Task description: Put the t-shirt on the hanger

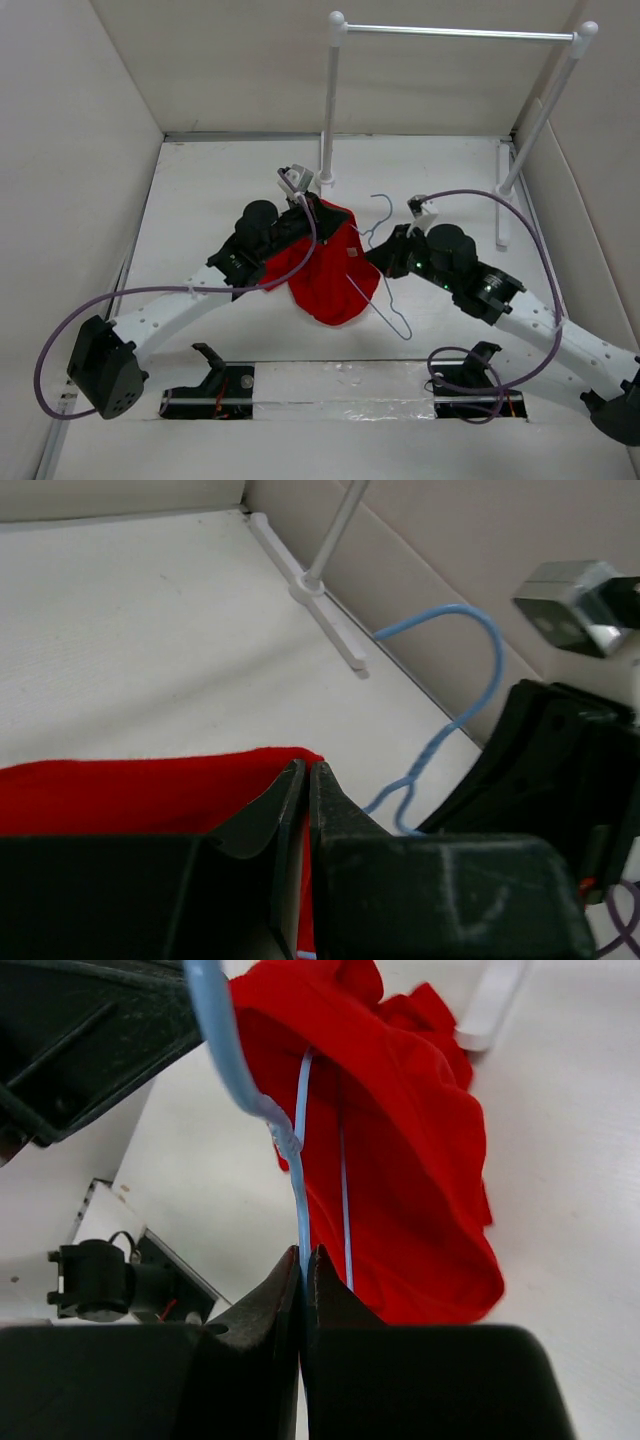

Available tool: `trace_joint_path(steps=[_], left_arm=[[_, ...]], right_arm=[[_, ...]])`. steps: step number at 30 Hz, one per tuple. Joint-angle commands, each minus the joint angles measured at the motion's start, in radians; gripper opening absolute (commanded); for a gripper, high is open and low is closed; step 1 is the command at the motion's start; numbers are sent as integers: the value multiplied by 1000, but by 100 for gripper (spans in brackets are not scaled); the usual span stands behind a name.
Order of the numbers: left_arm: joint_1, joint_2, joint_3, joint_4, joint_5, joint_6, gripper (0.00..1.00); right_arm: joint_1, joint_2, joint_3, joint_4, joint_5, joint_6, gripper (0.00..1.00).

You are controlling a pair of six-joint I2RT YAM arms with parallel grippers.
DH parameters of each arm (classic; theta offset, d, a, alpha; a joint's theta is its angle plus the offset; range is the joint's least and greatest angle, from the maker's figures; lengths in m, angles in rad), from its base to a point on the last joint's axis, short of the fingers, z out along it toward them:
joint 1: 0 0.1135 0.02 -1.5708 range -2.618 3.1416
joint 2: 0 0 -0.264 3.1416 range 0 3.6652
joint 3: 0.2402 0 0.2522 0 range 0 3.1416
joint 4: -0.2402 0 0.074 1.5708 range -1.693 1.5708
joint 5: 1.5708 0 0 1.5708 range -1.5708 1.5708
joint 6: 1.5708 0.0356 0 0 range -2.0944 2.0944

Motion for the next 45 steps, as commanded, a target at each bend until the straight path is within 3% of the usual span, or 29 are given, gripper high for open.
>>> trace_joint_path(steps=[1, 7, 11, 14, 20, 23, 24, 27, 31, 38, 42, 45], left_arm=[[-23, -84, 23, 14, 53, 0, 0], [-190, -122, 137, -107, -32, 88, 0], [-204, -140, 201, -167, -27, 110, 0], [-204, -174, 204, -161, 14, 93, 0], [-204, -194, 244, -214, 33, 84, 0], [-204, -225, 214, -215, -45, 74, 28], [-204, -243, 206, -221, -71, 73, 45], [-204, -291, 180, -221, -169, 47, 56], [-204, -331, 158, -133, -282, 16, 53], [-204, -248, 207, -178, -518, -12, 54], [-167, -118, 328, -277, -503, 4, 52], [-158, -90, 330, -265, -496, 1, 51]], right_arm=[[79, 72, 24, 241, 54, -34, 0], [130, 236, 77, 489, 86, -92, 0], [150, 268, -9, 809, 45, -80, 0], [159, 247, -35, 920, 87, -100, 0], [172, 91, -46, 979, 199, -218, 0], [219, 12, -112, 1037, 299, -260, 0], [228, 0, -129, 1046, 357, -264, 0], [228, -11, -181, 1054, 378, -263, 0], [259, -17, -223, 1036, 403, -254, 0], [268, -52, -282, 1033, 410, -229, 0], [268, -54, -279, 1020, 405, -224, 0], [268, -66, -289, 1019, 408, -215, 0]])
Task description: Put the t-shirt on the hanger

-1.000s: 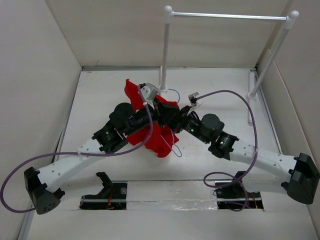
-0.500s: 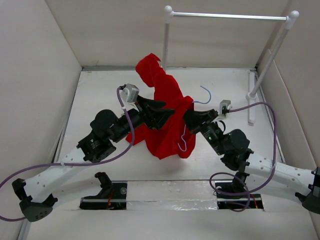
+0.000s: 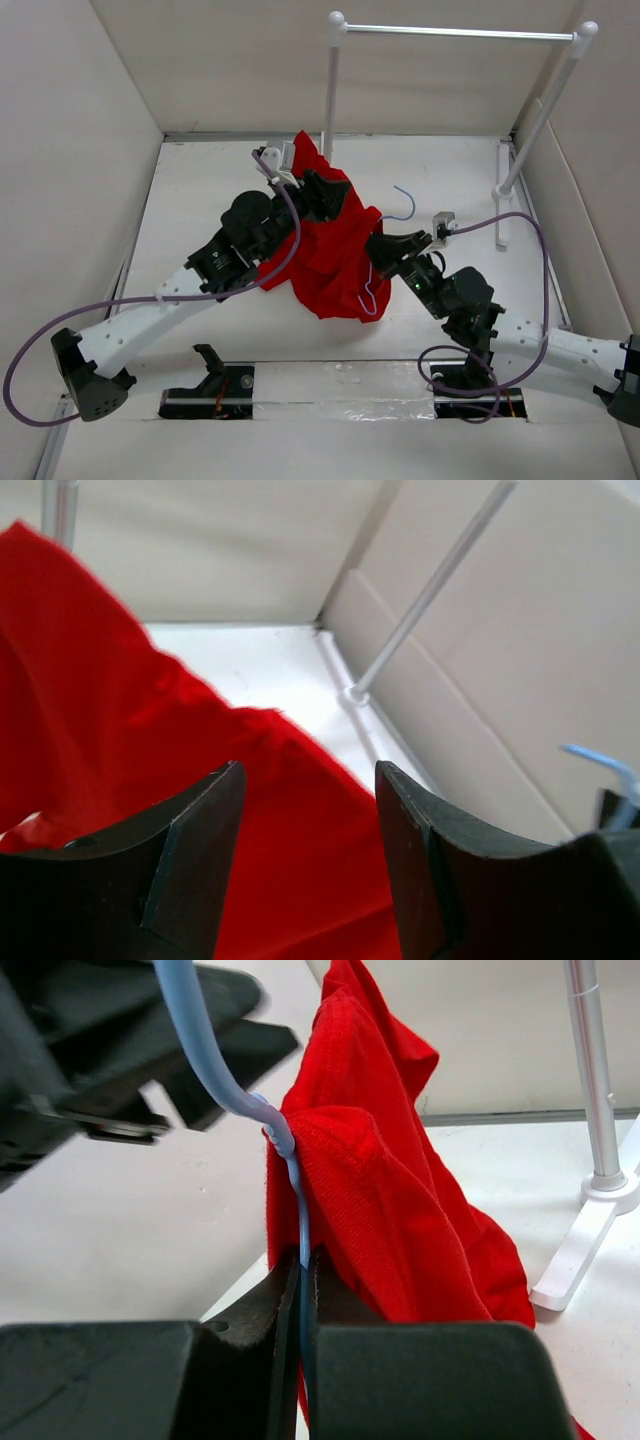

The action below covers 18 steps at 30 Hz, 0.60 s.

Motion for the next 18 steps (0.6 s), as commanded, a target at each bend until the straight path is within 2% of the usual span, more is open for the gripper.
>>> trace_joint_path(steps=[1, 4, 8, 12, 14, 18], left_arm=[[12, 12, 48, -5, -67, 6, 51], [12, 12, 30, 7, -134, 23, 49], [12, -9, -19, 71, -111, 36, 48], [12, 25, 2, 54, -65, 57, 35], [12, 31, -1, 60, -49, 60, 33], [12, 26, -12, 75, -14, 101, 37]], right_arm=[[10, -29, 3, 86, 34, 15, 0], [10, -32, 4, 82, 39, 11, 0], [10, -46, 3, 63, 40, 15, 0], [10, -29, 15, 63, 41, 12, 0], [10, -30, 14, 69, 30, 15, 0], [10, -32, 20, 57, 33, 21, 0]])
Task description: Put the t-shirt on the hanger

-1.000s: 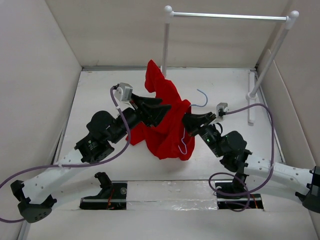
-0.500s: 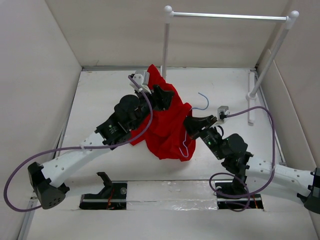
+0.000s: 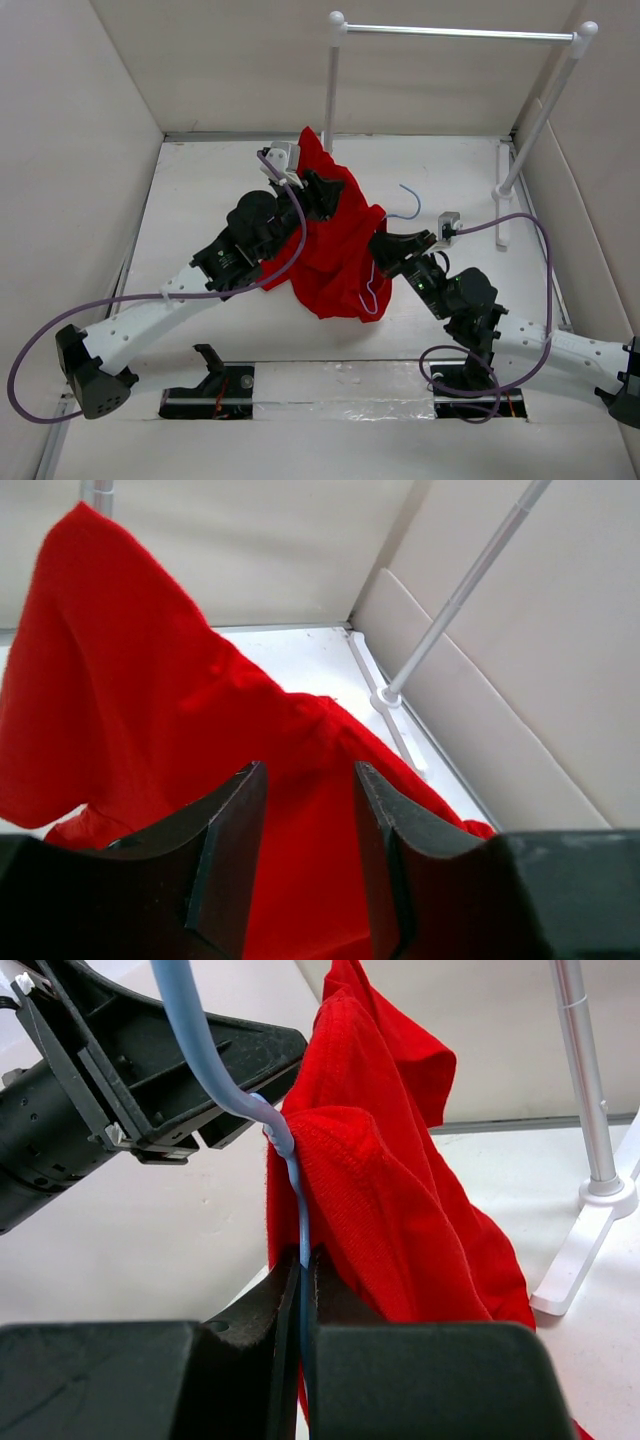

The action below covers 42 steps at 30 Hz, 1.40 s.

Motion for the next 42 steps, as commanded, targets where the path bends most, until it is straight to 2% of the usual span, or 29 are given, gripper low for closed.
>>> trace_joint_path(steps=[1, 5, 7, 12, 15, 19, 26, 29, 33, 35, 37, 39, 42], left_arm=[[4, -13, -2, 75, 64, 50, 38], [4, 20, 30, 55, 68, 83, 40], [4, 36, 43, 56, 77, 112, 36], [4, 57, 38, 98, 80, 135, 11], [4, 65, 61, 81, 75, 140, 0], [4, 53, 49, 104, 149, 125, 0], [-105, 27, 26, 69, 216, 97, 0], [-148, 15, 12, 41, 239, 87, 0], [-169, -35, -32, 47, 158, 77, 0], [-169, -68, -41, 43, 47, 65, 0], [-169, -91, -57, 47, -19, 63, 15], [-169, -91, -57, 44, -76, 67, 38], [-160, -65, -35, 44, -147, 74, 54]], right_arm=[[10, -9, 26, 55, 17, 13, 0], [10, -9, 32, 55, 0, 18, 0], [10, -4, 37, 50, -11, 18, 0], [10, -21, 23, 55, -22, 31, 0], [10, -28, 24, 46, -18, 36, 0], [10, -38, 18, 43, -6, 38, 0], [10, 4, 69, 39, 61, -39, 0], [-28, 27, 92, 32, 38, -48, 0], [-77, 41, 104, 27, 11, -33, 0], [-91, 41, 101, 24, -14, -10, 0], [-107, 45, 95, 27, -35, -1, 0], [-107, 41, 89, 32, -48, -1, 0], [-107, 30, 75, 23, -54, 22, 0]])
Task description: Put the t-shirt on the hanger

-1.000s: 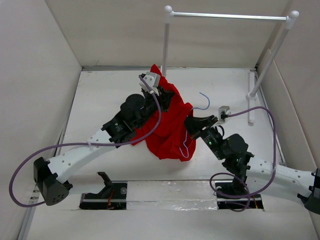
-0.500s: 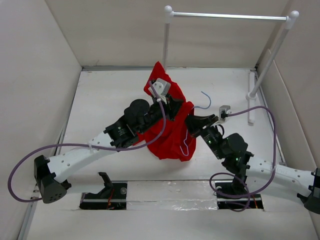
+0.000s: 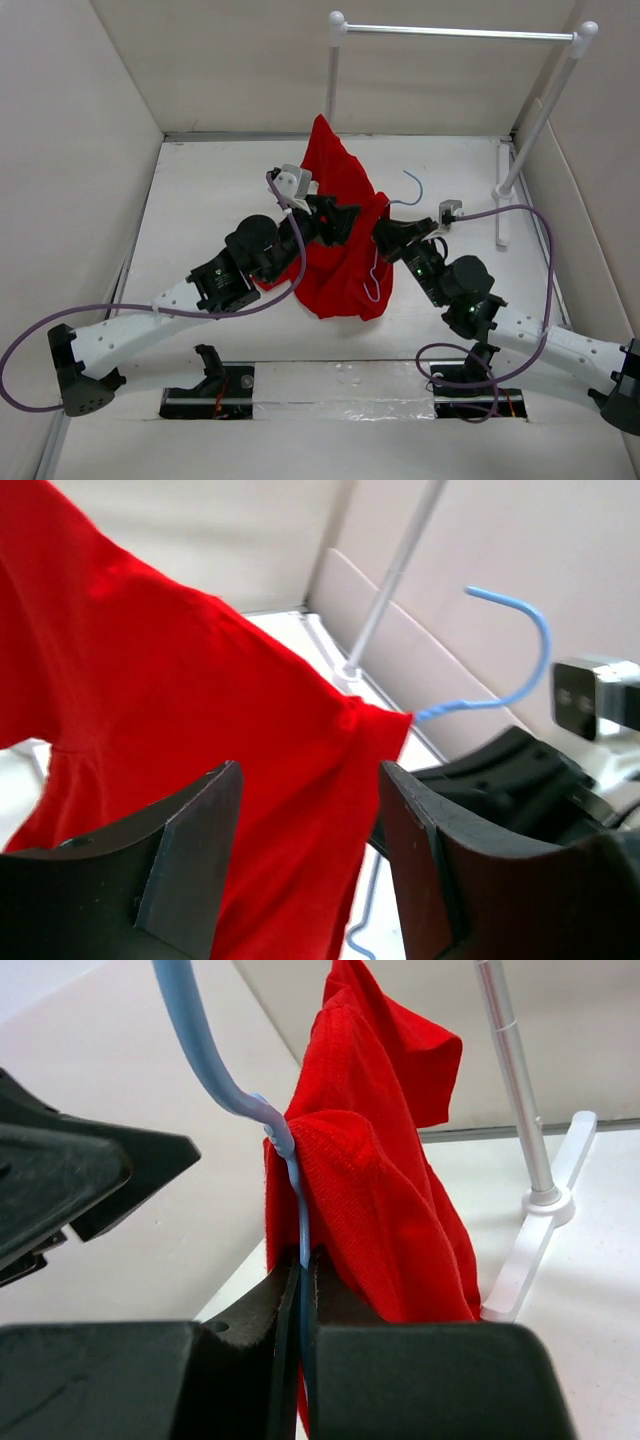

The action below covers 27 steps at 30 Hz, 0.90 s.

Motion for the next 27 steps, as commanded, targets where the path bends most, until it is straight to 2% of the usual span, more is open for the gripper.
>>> trace_joint_path(steps=[1, 6, 9, 11, 13, 16, 19, 22, 27], left_arm=[[40, 16, 16, 45, -87, 2, 54], [135, 77, 53, 73, 95, 24, 57], [135, 100, 70, 94, 172, -15, 58], [135, 85, 33, 167, 226, -68, 57], [135, 71, -13, 236, 253, -114, 54], [135, 59, -47, 273, 295, -143, 44], [135, 49, -79, 316, 309, -182, 39], [135, 92, -19, 226, 280, -183, 42], [135, 123, -15, 214, 251, -216, 47]], right_arm=[[-4, -19, 20, 64, -30, 24, 0], [-4, -30, 23, 44, -80, 20, 0], [-4, -22, 31, 18, -87, 20, 0], [-4, -13, 25, 21, -84, 20, 0], [-4, -10, 17, 32, -78, 30, 0], [-4, 12, 22, 32, -69, 27, 0], [-4, 29, 19, 45, -78, 26, 0], [-4, 42, 20, 67, -78, 26, 0], [-4, 42, 37, 78, -69, 12, 0]])
